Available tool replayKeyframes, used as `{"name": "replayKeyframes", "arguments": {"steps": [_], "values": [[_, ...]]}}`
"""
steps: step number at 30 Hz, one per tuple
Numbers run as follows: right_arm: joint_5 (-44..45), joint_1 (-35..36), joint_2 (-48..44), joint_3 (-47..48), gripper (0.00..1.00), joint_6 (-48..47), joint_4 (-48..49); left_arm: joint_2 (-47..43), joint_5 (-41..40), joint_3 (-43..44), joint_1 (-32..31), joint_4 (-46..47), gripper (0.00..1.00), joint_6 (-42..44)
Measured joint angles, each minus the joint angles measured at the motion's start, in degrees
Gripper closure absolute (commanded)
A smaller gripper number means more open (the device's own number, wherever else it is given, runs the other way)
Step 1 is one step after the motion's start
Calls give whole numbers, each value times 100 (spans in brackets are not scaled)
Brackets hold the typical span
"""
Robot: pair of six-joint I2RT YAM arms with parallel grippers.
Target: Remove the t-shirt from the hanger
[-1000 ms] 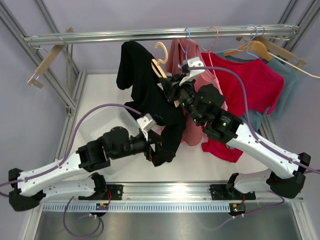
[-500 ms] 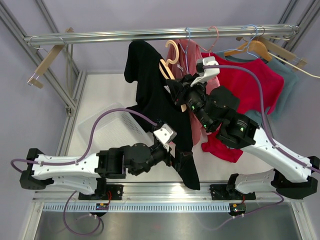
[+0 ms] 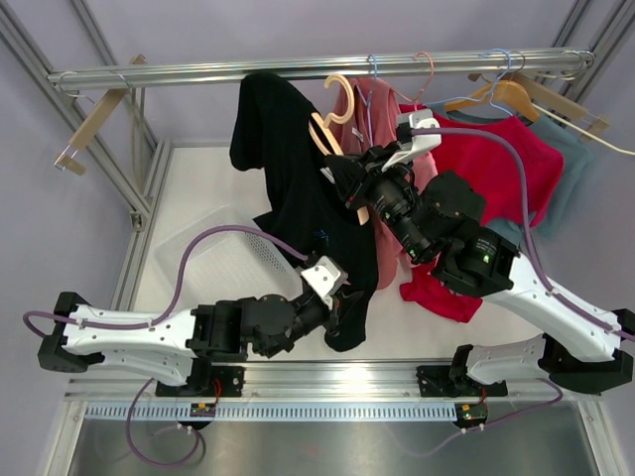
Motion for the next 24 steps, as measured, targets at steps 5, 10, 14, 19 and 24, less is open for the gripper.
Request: {"name": "replayKeyframes", "arguments": {"steps": [5, 10, 14, 19, 24], "values": [[-22, 28, 380, 518, 100, -463, 361, -4, 221, -334, -350, 146, 100, -92], [-15, 17, 754, 588, 100, -981, 1161, 374, 186, -404, -855, 297, 100, -160], [-225, -168, 1150, 815, 100, -935, 1069, 332, -111, -645, -984, 396, 100, -299], [-697, -332, 911, 802, 100, -734, 656, -127, -496, -870, -1023, -61, 100, -420], [-1198, -380, -546, 297, 100, -382, -22, -835, -922, -807, -1130, -431, 100, -149]]}}
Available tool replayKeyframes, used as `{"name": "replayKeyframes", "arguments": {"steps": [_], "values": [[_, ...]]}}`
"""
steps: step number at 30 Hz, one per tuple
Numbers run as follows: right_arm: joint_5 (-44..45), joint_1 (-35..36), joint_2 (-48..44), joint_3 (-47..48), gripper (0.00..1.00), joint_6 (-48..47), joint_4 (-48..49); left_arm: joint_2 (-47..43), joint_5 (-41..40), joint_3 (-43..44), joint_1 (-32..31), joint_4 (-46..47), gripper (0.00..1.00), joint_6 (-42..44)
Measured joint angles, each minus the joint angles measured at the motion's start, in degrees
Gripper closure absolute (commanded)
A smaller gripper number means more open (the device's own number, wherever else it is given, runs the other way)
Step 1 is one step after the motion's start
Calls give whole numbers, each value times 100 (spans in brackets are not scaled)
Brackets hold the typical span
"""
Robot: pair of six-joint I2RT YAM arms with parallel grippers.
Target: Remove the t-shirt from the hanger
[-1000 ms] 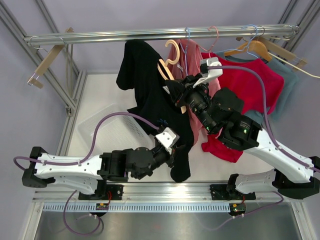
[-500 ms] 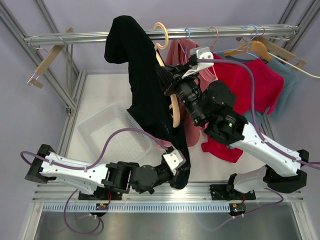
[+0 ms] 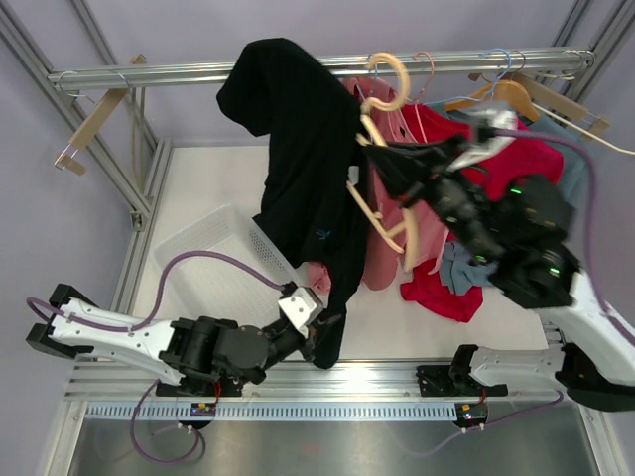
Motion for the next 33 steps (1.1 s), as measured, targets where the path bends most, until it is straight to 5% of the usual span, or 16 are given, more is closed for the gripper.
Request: {"name": "replayKeyframes", "arguments": {"steps": [8, 13, 18, 19, 20, 21, 23, 26, 29, 30, 33], "values": [[-828, -50, -2149, -586, 100, 664, -817, -485, -855, 588, 319, 531, 100, 1390], [-1574, -57, -2367, -647, 100, 933, -1250, -535, -282, 791, 1506, 1027, 100, 1864], [-2216, -57, -2288, -680, 100, 1191, -1423, -20, 402, 1351, 1921, 1432, 98, 2319], [-2328, -57, -2302, -730, 100, 1257, -1399, 107, 452, 1392, 1967, 1572, 77, 2422], [-2446, -57, -2334, -796, 100, 1335, -1390, 238, 505, 1394, 2011, 1663, 30, 2511], [-2529, -59, -2363, -850, 100, 1421, -1373, 304, 549, 1392, 2076, 1672, 14, 2566], [-2719, -61, -2420, -970, 100, 1591, -1338, 376, 673, 1388, 2315, 1687, 1, 2553], [-2889, -74, -2441, -1115, 100, 1823, -1193, 372, 776, 1388, 2518, 1720, 1, 2538], [-2927, -81, -2483, -1233, 100, 1987, -1034, 367, 931, 1392, 2557, 1757, 17, 2555], [-2955, -83, -2503, -1266, 100, 2026, -992, 376, 1019, 1399, 2568, 1759, 45, 2608], [-3032, -101, -2531, -1307, 100, 2127, -920, 501, 1180, 1530, 2616, 1786, 86, 2662]]}}
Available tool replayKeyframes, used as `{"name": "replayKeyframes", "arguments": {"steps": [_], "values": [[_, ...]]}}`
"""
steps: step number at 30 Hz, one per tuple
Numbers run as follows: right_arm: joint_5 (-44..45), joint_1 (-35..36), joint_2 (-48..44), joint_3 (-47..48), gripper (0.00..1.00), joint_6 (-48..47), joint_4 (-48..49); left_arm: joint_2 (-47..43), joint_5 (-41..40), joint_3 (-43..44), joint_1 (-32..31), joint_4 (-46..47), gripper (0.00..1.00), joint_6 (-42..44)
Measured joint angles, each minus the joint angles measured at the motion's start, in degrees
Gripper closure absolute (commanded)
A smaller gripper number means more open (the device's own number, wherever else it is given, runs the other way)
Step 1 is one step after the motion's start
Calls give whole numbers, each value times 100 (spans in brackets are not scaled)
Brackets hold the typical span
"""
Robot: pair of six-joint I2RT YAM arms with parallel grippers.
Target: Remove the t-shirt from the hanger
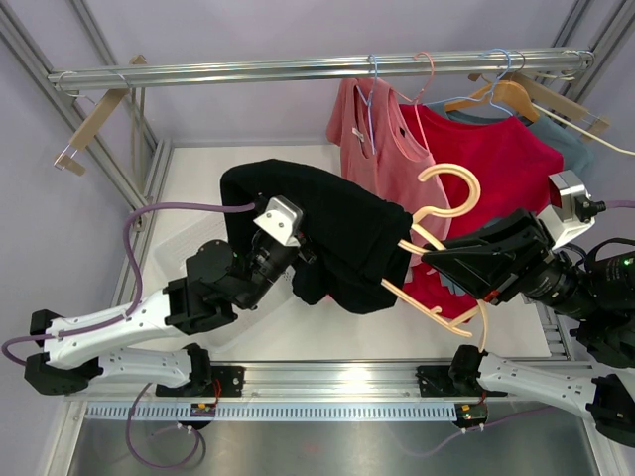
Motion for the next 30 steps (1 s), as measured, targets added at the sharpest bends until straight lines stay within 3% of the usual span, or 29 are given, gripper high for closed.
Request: {"name": "replayKeyframes", "arguments": {"steps": [1, 9, 16, 24, 30], "values": [[-9, -4, -2, -2, 100, 20, 0, 76, 50, 94, 15, 13, 100, 39], [105, -9, -308, -179, 100, 63, 48, 186, 149, 332, 55, -35, 100, 302], [472, -7, -890, -501, 100, 90, -455, -39, -330, 638, 66, -922, 100, 509], [1300, -2, -1703, -575, 100, 81, -1416, 411, -881, 3307, 105, -1849, 100, 1095], [1899, -2, -1825, -627, 100, -39, -2155, 1473, -1104, 6037, 136, -1923, 100, 1853]]}}
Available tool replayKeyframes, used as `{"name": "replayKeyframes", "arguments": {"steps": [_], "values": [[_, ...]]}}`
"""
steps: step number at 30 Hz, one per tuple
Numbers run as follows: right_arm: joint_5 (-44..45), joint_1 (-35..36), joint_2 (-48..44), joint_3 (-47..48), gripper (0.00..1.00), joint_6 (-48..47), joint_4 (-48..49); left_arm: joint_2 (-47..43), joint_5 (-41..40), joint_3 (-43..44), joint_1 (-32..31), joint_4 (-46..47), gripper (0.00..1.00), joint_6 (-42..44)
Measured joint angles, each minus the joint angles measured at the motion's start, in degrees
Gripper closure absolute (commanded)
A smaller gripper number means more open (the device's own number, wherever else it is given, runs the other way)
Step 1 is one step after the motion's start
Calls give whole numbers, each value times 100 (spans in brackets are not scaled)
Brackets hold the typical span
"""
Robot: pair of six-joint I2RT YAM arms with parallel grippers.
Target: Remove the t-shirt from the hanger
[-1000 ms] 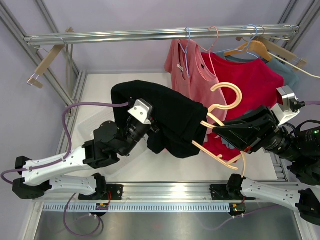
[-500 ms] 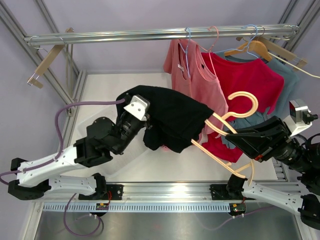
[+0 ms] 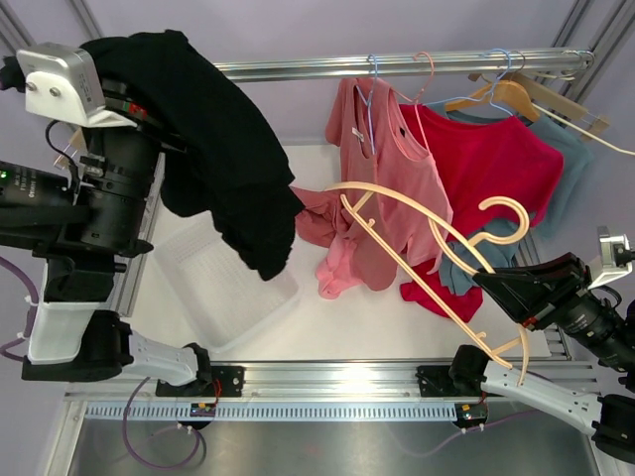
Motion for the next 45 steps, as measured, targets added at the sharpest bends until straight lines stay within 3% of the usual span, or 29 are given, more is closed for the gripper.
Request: {"name": "replayKeyframes", "arguments": {"steps": [3, 5, 10, 14, 18, 25, 34, 39, 43, 45], "values": [[109, 0, 37, 0, 100, -94, -138, 74, -153, 203, 33, 157, 100, 496], [125, 0, 118, 0, 100, -144, -142, -177, -238, -302, 212, 361, 100, 662], [101, 0, 417, -87, 100, -227, -140, -1215, -378, -2592, 992, 555, 100, 426], [-39, 0, 688, -203, 100, -293, -140, -2127, -431, -4651, 1703, 396, 100, -269], [-269, 0, 1056, -212, 100, -398, -85, -2723, -640, -5886, 2166, -304, 100, -1329], [-184, 0, 2006, -72, 100, -798, 173, -3261, -1419, -6745, 2240, -2011, 100, -3786], [378, 0, 2966, 417, 100, -1290, 507, -2903, -1443, -7589, 2256, -3866, 100, -6693], [555, 0, 3480, 627, 100, -1445, 774, -2874, -1366, -8290, 2500, -4113, 93, -7698], [621, 0, 3974, 767, 100, -1530, 988, -2863, -1158, -8749, 2951, -3797, 92, -7886], [656, 0, 4197, 826, 100, -1558, 1106, -2811, -883, -8974, 3351, -3353, 83, -7814]]}}
